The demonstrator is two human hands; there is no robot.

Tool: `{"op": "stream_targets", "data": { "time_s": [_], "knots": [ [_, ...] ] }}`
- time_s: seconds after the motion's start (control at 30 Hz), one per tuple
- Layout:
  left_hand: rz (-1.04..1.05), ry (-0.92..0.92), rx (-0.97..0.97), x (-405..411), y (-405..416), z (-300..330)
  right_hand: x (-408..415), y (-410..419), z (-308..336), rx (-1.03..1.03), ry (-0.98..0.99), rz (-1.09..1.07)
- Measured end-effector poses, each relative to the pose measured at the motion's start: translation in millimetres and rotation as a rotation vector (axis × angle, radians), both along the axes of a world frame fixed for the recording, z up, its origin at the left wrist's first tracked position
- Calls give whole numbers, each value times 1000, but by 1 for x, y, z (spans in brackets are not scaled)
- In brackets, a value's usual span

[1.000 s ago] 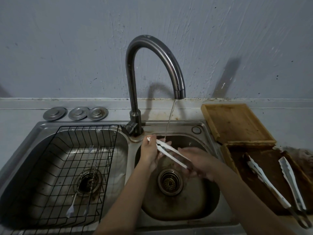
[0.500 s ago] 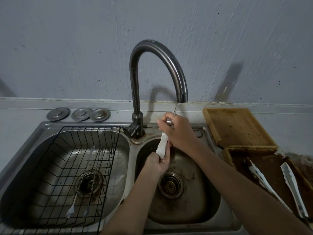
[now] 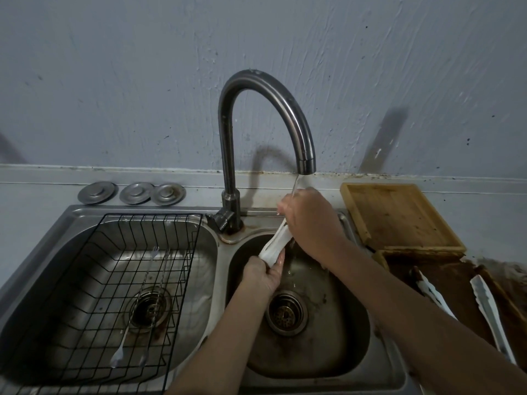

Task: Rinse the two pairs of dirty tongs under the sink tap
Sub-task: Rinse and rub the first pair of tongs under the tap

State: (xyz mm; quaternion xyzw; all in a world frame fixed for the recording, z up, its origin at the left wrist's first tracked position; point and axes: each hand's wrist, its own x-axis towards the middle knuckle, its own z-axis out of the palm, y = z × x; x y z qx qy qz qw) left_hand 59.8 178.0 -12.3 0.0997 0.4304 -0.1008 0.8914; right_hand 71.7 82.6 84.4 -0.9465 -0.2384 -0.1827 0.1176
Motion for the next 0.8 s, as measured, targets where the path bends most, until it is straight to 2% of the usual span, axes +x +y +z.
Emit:
{"op": "stream_targets", "data": {
  "time_s": [0.07,0.17,0.27,0.33,0.4,0.47,0.53,0.63,0.67,0.73,0.8],
  "knots": [
    [0,-18,159,4,8,-2,-3,-8,-3,-219,-74,3],
    [-21,-33,397,6,21,-5,-12,-12,-13,-459,-31,4],
    [-38,-88,570,1,25,0,-21,-6,-33,-483,118,-11],
    [-98,-102,797,-1,24,5,-25,3,-52,-424,190,-5],
    [-232,-164,1116,-2,29,5,-28,6,-63,-242,331,-43],
    [-352,-256,1361,-4,40,9,-29,6,-68,59,541,-76],
    [-414,-299,1490,-3,51,11,-30,10,-67,435,777,-121],
    [-319,-255,1602,-4,61,12,-32,15,-67,1096,1228,-178],
    [-287,-241,1664,-6,64,13,-31,14,-68,1267,1307,-181],
    [-257,-233,1823,-8,73,11,-31,11,-69,1396,1358,-133],
    [-275,-231,1944,-5,83,11,-32,9,-69,1411,1377,-84]
  ]
}}
